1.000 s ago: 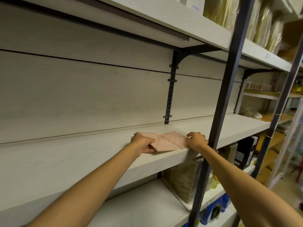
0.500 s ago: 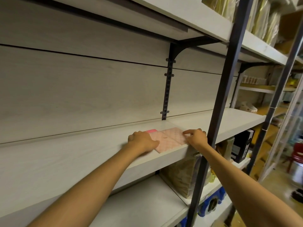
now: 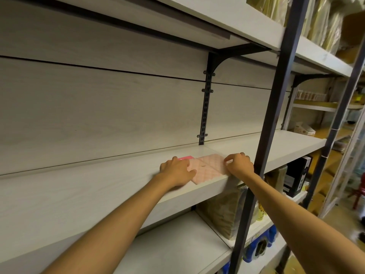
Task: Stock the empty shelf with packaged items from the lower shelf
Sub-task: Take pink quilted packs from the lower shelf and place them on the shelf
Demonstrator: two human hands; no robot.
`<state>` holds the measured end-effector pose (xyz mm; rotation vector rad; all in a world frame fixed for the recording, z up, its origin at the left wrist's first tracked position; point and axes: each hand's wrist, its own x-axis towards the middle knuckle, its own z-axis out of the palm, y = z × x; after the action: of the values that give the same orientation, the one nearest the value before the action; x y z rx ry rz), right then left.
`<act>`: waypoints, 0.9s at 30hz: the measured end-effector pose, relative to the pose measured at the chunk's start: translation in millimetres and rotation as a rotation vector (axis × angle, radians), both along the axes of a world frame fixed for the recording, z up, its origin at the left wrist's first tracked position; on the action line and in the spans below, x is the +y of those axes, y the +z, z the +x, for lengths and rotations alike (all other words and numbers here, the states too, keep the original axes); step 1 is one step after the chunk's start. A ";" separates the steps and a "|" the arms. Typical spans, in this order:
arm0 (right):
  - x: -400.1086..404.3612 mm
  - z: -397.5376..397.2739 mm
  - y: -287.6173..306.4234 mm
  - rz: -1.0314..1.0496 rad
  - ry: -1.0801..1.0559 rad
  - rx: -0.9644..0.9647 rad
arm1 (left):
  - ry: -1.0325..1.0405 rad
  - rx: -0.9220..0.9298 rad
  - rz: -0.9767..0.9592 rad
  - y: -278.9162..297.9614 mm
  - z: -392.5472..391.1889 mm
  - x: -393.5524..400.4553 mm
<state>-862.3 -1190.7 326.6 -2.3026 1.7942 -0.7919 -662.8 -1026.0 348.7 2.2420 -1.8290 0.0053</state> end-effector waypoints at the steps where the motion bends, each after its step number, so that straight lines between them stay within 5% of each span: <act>1: 2.1 1.9 1.1 0.001 -0.005 0.007 | -0.006 -0.004 0.008 0.7 0.8 1.6; 17: 42.9 31.4 13.8 -0.015 0.045 0.112 | -0.028 -0.076 0.156 4.0 2.4 14.4; 27: 82.4 107.3 27.9 -0.126 0.357 -0.014 | 0.055 0.086 -0.094 12.2 34.2 67.4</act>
<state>-755.1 -1108.3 354.5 -2.5820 1.3019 -0.8737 -628.6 -958.6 361.0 2.1921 -1.6877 0.0051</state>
